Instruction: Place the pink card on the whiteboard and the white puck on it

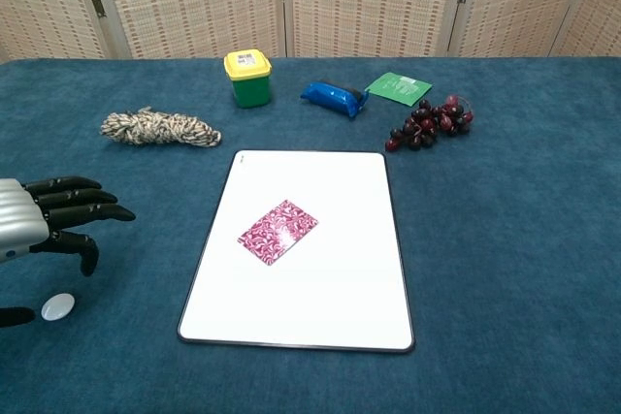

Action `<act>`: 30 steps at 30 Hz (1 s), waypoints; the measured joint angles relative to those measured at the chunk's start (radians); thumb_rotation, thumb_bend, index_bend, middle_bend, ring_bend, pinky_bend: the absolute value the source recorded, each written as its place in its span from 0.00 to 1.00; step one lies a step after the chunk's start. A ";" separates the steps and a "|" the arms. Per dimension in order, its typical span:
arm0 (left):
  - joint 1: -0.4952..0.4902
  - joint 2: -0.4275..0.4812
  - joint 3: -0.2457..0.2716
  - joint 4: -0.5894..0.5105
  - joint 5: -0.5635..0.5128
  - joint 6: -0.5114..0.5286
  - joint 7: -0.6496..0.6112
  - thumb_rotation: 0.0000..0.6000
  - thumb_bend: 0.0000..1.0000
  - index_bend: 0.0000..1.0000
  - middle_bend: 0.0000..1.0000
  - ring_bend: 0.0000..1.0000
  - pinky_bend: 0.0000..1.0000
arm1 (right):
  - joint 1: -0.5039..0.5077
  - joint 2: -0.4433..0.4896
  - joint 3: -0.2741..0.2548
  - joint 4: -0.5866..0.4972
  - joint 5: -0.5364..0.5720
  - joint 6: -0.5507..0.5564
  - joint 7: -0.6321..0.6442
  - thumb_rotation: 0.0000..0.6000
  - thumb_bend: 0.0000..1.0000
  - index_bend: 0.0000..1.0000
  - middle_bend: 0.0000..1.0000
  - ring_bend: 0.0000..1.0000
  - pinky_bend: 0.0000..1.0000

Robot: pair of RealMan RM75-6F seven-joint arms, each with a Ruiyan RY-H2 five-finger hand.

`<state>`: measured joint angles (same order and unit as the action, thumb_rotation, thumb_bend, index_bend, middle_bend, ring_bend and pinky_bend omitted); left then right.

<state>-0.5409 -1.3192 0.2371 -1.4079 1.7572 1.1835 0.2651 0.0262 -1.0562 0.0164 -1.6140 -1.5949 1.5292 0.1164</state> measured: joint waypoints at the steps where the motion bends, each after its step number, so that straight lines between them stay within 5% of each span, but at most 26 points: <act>1: 0.005 -0.004 -0.001 0.006 0.002 0.001 -0.002 1.00 0.27 0.42 0.11 0.00 0.00 | 0.001 0.000 0.000 -0.001 0.000 -0.001 -0.001 1.00 0.11 0.04 0.08 0.09 0.00; 30: 0.017 -0.019 -0.039 0.019 -0.003 -0.074 0.001 1.00 0.32 0.47 0.11 0.00 0.00 | 0.004 0.001 0.001 -0.012 0.006 -0.003 -0.011 1.00 0.11 0.04 0.08 0.09 0.00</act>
<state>-0.5242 -1.3384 0.1982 -1.3894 1.7538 1.1090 0.2663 0.0299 -1.0550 0.0176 -1.6255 -1.5889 1.5262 0.1050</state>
